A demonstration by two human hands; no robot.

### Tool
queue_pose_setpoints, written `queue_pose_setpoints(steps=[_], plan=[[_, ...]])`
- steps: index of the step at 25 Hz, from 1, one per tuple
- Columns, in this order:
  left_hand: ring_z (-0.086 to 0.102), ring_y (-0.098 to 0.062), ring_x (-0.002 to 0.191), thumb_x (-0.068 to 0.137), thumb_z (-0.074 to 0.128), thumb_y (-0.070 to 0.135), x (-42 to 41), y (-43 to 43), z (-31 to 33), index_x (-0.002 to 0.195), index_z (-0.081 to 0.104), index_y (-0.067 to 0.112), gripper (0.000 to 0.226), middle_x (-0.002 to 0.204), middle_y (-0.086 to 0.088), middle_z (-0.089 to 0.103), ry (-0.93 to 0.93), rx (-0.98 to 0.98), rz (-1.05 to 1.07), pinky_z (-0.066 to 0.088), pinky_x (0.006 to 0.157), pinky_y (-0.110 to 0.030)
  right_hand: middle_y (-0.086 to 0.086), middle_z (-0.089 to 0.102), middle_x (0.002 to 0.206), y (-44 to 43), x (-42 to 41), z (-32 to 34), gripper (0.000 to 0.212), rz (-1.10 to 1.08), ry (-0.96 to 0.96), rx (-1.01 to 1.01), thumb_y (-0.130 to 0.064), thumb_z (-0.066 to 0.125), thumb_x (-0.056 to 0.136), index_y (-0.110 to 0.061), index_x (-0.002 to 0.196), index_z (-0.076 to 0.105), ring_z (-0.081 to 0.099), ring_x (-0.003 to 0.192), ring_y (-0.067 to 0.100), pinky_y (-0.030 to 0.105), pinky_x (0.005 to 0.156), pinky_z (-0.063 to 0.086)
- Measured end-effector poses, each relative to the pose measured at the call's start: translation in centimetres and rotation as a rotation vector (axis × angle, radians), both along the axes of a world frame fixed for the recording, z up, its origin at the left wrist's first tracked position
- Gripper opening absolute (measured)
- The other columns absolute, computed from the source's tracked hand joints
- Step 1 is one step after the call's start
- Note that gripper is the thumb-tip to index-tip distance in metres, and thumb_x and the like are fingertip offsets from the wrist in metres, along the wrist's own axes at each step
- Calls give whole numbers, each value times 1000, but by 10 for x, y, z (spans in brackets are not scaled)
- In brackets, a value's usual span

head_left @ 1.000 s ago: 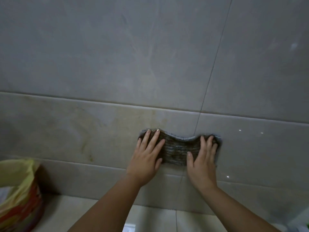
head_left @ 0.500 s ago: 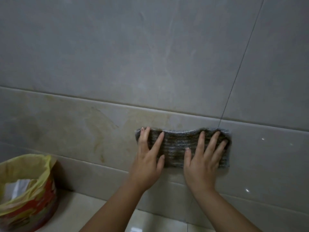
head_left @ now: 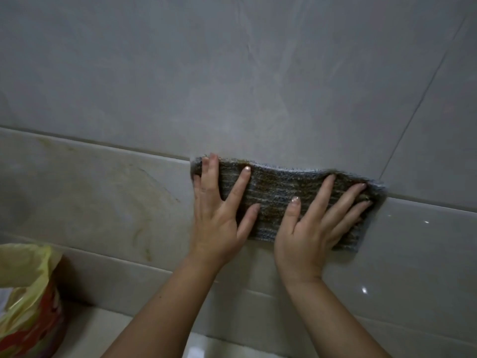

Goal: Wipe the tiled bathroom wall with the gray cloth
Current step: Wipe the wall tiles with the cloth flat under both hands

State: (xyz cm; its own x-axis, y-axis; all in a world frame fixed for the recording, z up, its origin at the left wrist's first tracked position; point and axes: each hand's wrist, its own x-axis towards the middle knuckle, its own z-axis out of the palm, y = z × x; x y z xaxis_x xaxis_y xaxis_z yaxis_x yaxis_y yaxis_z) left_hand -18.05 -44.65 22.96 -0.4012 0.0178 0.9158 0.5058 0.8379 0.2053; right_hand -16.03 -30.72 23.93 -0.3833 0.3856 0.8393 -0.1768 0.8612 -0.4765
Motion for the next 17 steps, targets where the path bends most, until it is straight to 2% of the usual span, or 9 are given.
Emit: queue_pose_setpoints(steps=[2,5,8,10,14,17], plan=[[3,-35,151,98,53,46,-5,-3,2,146,41,20,56,156,-20,12,52,-15,15,12,120,-60,31,11,156,-8,-8,0,60,-47,28,-11,-33,43,97,-8,150,26,5,143,51,63,116,9],[-3,-32,151,99,45,54,-14,-9,-10,147,33,21,60,156,-21,12,53,-98,102,6,121,-57,33,16,153,-4,-19,-21,62,-123,33,106,-39,43,99,-9,149,24,10,140,53,63,116,9],[-4,-35,151,99,42,58,-12,-13,-45,150,27,21,65,161,-21,4,-14,-197,177,5,121,-56,29,14,152,2,-15,-65,63,-135,-36,202,-42,45,97,-13,147,21,12,139,51,64,114,13],[-2,-36,151,99,40,58,-5,-14,-61,151,26,21,65,163,-19,-2,-46,-233,185,6,121,-57,28,13,152,-1,-8,-79,66,-100,-81,199,-40,48,94,-12,147,21,11,139,52,66,113,14],[-4,-33,151,99,37,59,-1,-21,-24,154,22,21,68,161,-21,5,-51,-154,150,4,122,-53,32,13,155,-19,-13,-20,67,-70,-24,74,-37,50,94,-8,149,24,7,141,53,65,115,9],[-5,-33,151,99,38,58,-7,-34,-1,154,22,18,70,161,-22,2,-56,-84,180,2,122,-51,29,13,156,-37,-17,2,68,-87,-18,130,-40,45,96,-7,151,23,7,142,50,61,116,7]])
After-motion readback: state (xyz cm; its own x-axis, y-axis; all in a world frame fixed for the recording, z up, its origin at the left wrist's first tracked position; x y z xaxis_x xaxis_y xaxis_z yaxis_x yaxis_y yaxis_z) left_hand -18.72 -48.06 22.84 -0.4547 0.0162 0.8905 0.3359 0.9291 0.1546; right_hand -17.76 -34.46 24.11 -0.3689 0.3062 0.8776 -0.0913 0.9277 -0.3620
